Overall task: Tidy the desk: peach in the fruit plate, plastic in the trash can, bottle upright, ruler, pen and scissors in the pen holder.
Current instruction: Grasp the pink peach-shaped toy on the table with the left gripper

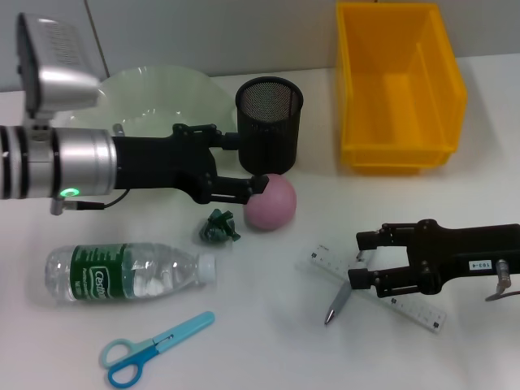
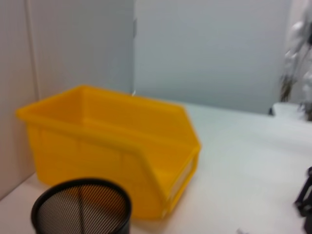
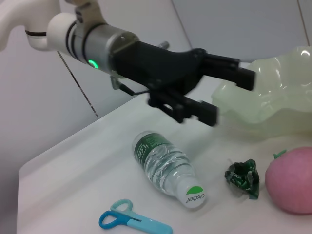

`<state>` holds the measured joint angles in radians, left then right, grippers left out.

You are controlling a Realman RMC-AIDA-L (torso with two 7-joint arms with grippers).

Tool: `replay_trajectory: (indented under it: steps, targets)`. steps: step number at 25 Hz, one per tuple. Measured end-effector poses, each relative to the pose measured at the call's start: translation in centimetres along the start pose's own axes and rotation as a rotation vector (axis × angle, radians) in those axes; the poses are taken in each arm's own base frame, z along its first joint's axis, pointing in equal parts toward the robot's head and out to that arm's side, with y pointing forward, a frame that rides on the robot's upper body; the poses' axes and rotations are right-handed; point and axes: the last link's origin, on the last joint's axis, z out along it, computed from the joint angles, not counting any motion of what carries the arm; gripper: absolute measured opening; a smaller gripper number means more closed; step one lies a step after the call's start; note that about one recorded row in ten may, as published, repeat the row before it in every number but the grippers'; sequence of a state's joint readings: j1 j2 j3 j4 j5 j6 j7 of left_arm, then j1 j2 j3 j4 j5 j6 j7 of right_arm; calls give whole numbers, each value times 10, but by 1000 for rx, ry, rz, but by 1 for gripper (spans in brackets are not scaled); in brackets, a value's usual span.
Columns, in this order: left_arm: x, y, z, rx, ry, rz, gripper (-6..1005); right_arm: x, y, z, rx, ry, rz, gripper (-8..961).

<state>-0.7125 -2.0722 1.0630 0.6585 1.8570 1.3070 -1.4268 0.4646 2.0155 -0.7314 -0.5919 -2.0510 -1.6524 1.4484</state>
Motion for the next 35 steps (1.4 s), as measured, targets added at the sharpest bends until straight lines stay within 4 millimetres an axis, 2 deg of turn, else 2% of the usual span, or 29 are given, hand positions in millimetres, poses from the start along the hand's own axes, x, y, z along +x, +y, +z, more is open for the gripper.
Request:
replay_trajectory:
  steps: [5,8,10,11,13,35]
  targets:
    - [-2,0,16,14,-54,19,811,1,0,0,2,0,1,807]
    - [-5,2,33,29,-95,46,809,0,-1,-1,4,1,1,807]
    - [-5,2,33,29,-95,46,808,0,-1,-1,4,1,2,807]
    - [-7,4,42,38,-128,72,807,0,-1,-1,5,1,2,807]
    - [-10,6,49,46,-151,88,806,0,-1,-1,5,1,3,806]
    - [-25,4,62,109,-239,124,794,-1,-2,0,13,2,5,808]
